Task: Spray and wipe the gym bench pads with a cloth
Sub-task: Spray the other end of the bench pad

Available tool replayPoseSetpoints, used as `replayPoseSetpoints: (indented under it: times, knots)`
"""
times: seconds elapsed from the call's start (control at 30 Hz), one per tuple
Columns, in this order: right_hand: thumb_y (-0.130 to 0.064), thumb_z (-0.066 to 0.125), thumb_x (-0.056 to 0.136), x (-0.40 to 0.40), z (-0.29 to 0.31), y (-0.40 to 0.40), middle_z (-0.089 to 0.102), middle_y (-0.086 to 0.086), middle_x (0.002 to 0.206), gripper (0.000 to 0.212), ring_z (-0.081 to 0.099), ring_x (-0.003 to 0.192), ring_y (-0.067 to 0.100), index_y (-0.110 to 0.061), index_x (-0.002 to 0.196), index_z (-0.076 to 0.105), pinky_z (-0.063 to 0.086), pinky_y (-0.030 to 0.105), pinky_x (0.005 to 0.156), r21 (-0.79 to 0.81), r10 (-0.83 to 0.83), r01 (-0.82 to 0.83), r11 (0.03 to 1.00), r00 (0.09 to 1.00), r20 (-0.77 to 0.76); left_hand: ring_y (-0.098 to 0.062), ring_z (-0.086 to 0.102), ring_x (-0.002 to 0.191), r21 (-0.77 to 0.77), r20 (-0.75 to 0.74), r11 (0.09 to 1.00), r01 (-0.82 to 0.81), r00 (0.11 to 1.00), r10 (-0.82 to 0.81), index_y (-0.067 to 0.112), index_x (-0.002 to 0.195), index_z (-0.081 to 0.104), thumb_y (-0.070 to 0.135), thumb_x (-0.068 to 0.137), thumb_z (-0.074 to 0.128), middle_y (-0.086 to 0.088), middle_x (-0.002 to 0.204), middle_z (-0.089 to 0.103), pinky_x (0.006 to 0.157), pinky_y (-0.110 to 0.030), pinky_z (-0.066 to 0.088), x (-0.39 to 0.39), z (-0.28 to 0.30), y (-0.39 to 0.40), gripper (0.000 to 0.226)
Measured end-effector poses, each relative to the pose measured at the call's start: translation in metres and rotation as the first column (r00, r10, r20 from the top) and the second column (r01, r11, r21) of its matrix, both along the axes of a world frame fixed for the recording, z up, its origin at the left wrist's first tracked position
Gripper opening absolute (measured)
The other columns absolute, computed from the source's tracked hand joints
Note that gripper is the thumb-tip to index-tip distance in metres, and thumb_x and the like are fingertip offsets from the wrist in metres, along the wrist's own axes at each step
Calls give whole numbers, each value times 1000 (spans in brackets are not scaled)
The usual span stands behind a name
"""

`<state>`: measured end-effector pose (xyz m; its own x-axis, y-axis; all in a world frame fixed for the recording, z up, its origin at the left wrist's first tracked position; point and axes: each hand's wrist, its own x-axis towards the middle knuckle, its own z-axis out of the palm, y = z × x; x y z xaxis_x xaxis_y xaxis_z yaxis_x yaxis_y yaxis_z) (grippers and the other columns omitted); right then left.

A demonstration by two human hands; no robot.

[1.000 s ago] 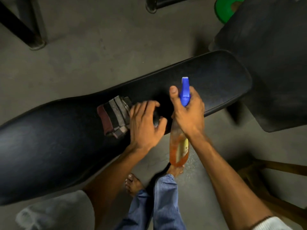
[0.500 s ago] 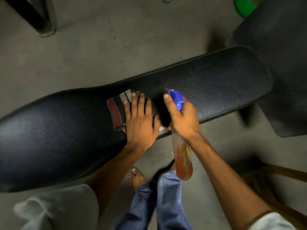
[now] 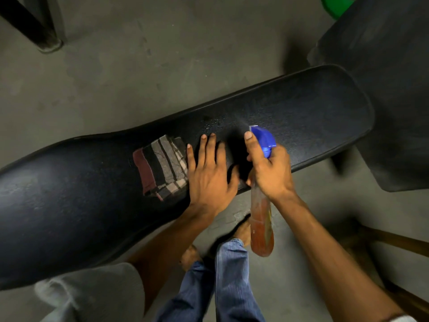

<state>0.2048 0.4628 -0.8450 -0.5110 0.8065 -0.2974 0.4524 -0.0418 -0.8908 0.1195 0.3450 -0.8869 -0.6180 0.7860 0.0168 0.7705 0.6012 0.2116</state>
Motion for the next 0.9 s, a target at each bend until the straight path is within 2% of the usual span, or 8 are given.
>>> replayPoseSetpoints:
  times: [0.1,0.2,0.33,0.5,0.67,0.73,0.8,0.9]
  knots:
    - [-74,57,92,10,1,11,67,23,73,66,67,43,30,-8,87,62,52,34,51,-4,-23,23,1000,1000,-4,-38,30,161,32,-8,999,27,1000,-27,5,153,49,45,96,57,-20,169,39,129,-67,21,5,-2,14,70]
    - [-63,60,98,23,-1,17,65,24,71,61,63,37,26,-3,90,63,47,28,46,4,-30,30,1000,1000,-8,-38,32,159,14,-5,998,54,999,-54,5,151,51,43,92,61,-20,167,40,128,-68,20,11,-8,28,71]
    - [-68,61,97,38,-9,25,67,15,75,50,68,52,34,-19,88,61,55,41,56,15,-29,29,999,999,33,-37,29,161,-15,-5,1000,-18,1000,17,8,150,48,48,93,59,-19,168,38,129,-67,16,22,-12,38,71]
    - [-53,64,106,36,-4,51,66,20,66,53,66,41,25,-4,85,60,50,28,49,18,-63,63,998,998,18,-38,27,161,-11,-5,999,38,999,-38,7,154,46,49,93,60,-21,170,35,129,-67,16,26,-17,65,75]
    - [-55,64,104,38,-2,72,61,9,57,46,67,42,26,-11,89,63,53,34,52,6,-56,56,998,998,-17,-39,26,162,-17,-3,999,52,999,-52,7,155,44,54,92,59,-20,170,35,130,-66,14,29,-20,86,80]
    - [-57,64,104,42,-1,82,61,9,62,49,67,45,27,-8,98,64,56,42,54,34,-63,63,997,998,-22,-39,25,162,-3,2,999,40,999,-40,7,155,45,56,92,60,-20,169,35,130,-67,13,33,-19,88,81]
    - [-63,61,100,46,-1,93,65,20,73,58,66,46,29,-5,95,61,57,49,53,38,-107,109,993,994,-37,-38,25,162,-2,3,999,50,999,-50,7,156,45,55,92,60,-19,169,35,129,-67,13,36,-17,93,81]
    - [-69,59,96,52,-1,108,66,24,82,49,67,51,35,-20,94,66,59,52,55,39,-183,184,982,982,-41,-37,23,163,11,5,994,112,994,-112,8,159,42,54,93,57,-18,172,32,129,-68,12,37,-16,111,82]
